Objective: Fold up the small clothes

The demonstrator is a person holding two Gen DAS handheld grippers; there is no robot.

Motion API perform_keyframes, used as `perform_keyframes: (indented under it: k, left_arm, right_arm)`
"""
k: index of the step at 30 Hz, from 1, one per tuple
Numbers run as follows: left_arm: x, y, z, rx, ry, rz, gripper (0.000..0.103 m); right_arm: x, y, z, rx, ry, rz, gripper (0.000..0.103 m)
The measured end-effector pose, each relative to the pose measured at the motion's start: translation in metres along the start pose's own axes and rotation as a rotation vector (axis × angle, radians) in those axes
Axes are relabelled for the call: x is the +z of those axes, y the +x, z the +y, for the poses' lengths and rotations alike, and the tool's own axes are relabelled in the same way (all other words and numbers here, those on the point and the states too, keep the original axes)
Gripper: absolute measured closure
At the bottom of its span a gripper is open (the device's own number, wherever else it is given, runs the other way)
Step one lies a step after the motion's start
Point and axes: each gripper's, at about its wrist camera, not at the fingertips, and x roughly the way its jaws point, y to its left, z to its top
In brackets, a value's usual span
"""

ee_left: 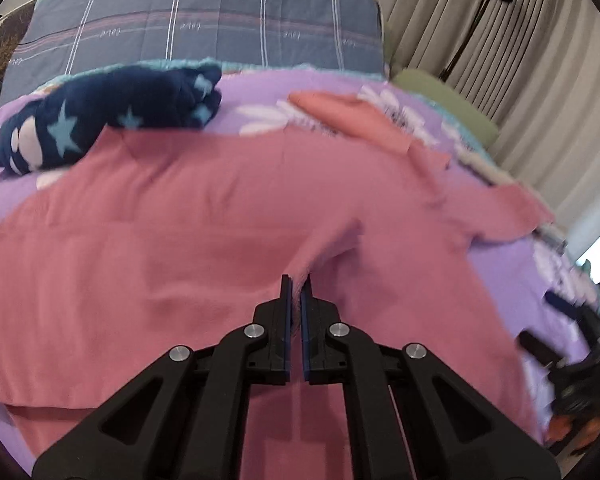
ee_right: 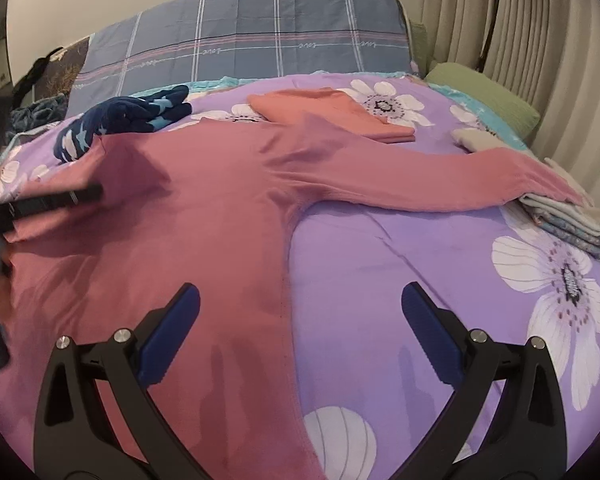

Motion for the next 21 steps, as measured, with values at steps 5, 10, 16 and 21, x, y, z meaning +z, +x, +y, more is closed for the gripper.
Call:
perform_keyframes:
  k: [5, 10, 16, 21]
  left_arm:
    - [-0.011, -0.008, 0.013, 0.040, 0.045, -0.001, 0.087]
    - [-0.023, -0.028, 0.012, 0.059, 0.070, -0.044, 0.051]
    - [-0.036, -0.015, 0.017, 0.060, 0.060, -0.001, 0.051]
    - [-0.023, -0.008, -0.012, 0.031, 0.179, 0.010, 0.051]
  right_arm:
    - [0.016, 0.006, 0.012, 0.147, -0.012, 0.015, 0.008]
    - [0.034, 0.030, 0.036, 0.359, 0.016, 0.145, 0.069]
    - [0.048, 0.075, 0.055, 0.449, 0.102, 0.301, 0.070]
    - [0.076, 0.109, 0.063, 0.462, 0.121, 0.343, 0.064]
